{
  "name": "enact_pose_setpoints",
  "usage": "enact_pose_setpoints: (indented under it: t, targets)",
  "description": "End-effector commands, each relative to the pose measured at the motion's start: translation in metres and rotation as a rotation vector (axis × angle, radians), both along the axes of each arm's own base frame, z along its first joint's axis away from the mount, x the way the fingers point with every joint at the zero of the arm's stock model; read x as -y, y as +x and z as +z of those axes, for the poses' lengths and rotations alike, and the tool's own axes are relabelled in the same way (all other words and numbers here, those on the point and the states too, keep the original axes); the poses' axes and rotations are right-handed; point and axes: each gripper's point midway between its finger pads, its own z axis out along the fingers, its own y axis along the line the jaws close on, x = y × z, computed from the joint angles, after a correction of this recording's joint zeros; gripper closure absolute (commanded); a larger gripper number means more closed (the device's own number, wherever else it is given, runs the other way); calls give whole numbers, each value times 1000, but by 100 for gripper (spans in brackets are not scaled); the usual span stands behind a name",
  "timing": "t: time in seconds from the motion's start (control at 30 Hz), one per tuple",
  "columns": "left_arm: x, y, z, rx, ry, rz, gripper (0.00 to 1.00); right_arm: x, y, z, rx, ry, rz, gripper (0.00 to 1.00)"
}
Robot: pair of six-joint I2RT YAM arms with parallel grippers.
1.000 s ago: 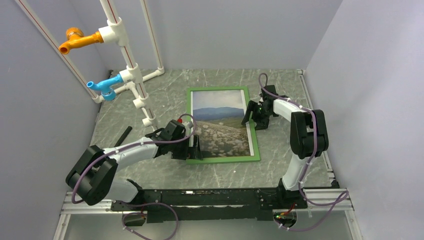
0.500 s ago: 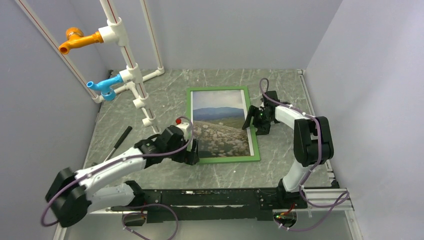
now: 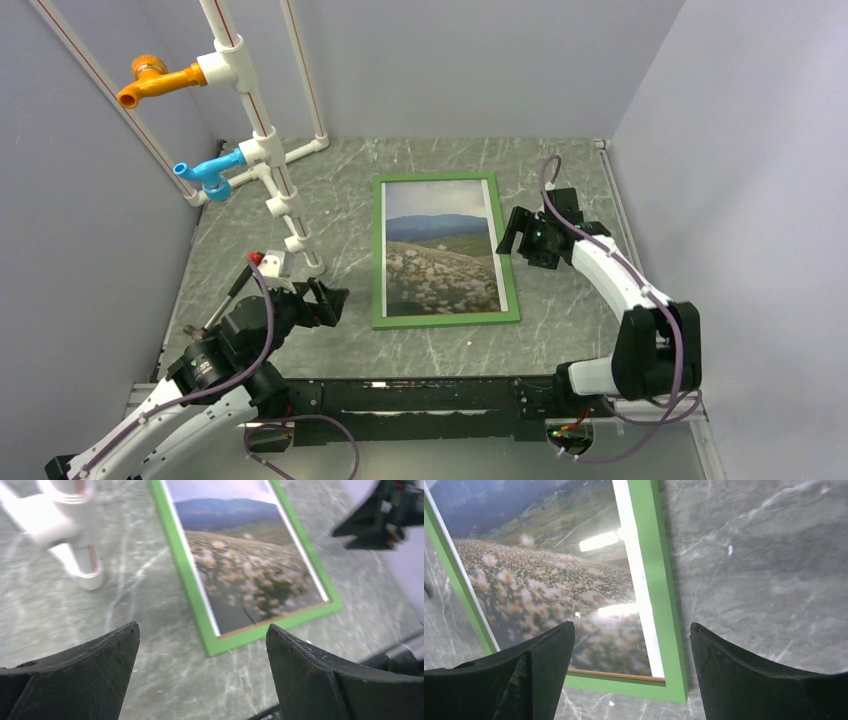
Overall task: Put the photo into the frame
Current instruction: Reset both arms
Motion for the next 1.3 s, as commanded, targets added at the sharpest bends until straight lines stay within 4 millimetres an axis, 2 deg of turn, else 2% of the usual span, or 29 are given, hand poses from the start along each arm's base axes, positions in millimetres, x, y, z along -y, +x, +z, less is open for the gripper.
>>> enact_pose_setpoints:
  t: [0.0,0.2,0.3,0.57,0.73,0.83,0.97,1.27]
  targets:
    - [-49,10,-12,-13,86,253,1,16,0,17,119,-52,-46,11]
    - [-93,12,-25,-39,221,460,1,27,-8,37,250,-57,-77,7]
    - [-110,14,-24,-17,224,561,1,30,-11,44,297,-54,-76,7]
    - [-91,35,-5,258,338,412,1,38,-16,37,332,-74,-76,7]
    - [-81,42,-9,330,394,355,1,45,-17,34,389,-98,-61,7]
    - [-72,49,-13,371,443,303,1,49,-18,42,476,-121,-57,8]
    - [-74,60,-26,345,476,300,1,57,-21,55,578,-164,-64,8]
    - [-87,95,-43,295,511,311,1,72,-31,59,693,-212,-138,9]
